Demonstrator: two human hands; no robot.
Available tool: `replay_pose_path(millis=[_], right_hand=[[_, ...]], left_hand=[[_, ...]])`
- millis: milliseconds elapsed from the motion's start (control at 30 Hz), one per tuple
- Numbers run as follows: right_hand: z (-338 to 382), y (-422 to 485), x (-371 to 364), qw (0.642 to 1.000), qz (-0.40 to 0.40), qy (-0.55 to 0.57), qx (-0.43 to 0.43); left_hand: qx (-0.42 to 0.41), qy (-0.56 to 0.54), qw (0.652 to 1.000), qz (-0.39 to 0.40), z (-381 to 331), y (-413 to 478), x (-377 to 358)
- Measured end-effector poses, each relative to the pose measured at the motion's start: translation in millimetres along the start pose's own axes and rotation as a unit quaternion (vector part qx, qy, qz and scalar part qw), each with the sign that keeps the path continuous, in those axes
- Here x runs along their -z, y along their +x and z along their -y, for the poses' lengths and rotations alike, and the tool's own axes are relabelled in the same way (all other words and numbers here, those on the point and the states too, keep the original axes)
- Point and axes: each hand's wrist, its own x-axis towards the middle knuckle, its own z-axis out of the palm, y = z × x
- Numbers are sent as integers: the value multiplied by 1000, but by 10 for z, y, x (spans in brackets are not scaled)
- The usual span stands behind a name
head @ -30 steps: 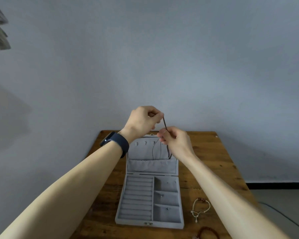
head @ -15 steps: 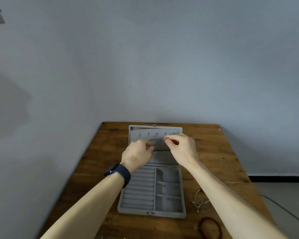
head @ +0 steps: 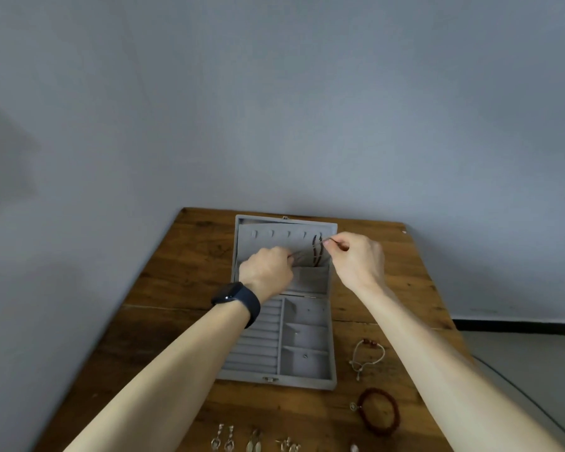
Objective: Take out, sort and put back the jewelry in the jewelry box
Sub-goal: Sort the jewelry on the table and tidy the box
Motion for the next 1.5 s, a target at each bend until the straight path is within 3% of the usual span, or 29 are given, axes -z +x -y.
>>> replay_pose_path(millis=[167, 300, 467, 567, 867, 1033, 1133, 1300, 1433, 1500], right_hand=[[116, 69, -28, 987, 66, 138, -49], [289, 52, -155, 975, 112, 190, -35], [292, -11, -219, 983, 175, -4, 53], [226, -36, -271, 975, 204, -70, 56], [233, -58, -314, 961, 259, -80, 61], [176, -54, -219, 973, 218, -48, 62], [111, -13, -184, 986, 152, -22, 70], [116, 52, -138, 990, 45, 66, 119], [94, 88, -186, 990, 32, 69, 115], [51, 87, -225, 992, 38, 72, 97]], left_hand=[[8, 78, 997, 3, 35, -38, 45], [25, 37, 999, -2, 134, -50, 89], [9, -35, 997, -65, 262, -87, 251], [-12, -113, 990, -82, 307, -80, 373], [-30, -144, 985, -93, 226, 60, 621], [-56, -223, 973, 0, 74, 172, 741], [-59, -226, 972, 29, -5, 255, 763], [-59, -93, 993, 27, -94, 408, 678], [-71, -5, 997, 22, -148, 453, 618], [-84, 27, 996, -27, -146, 443, 584]])
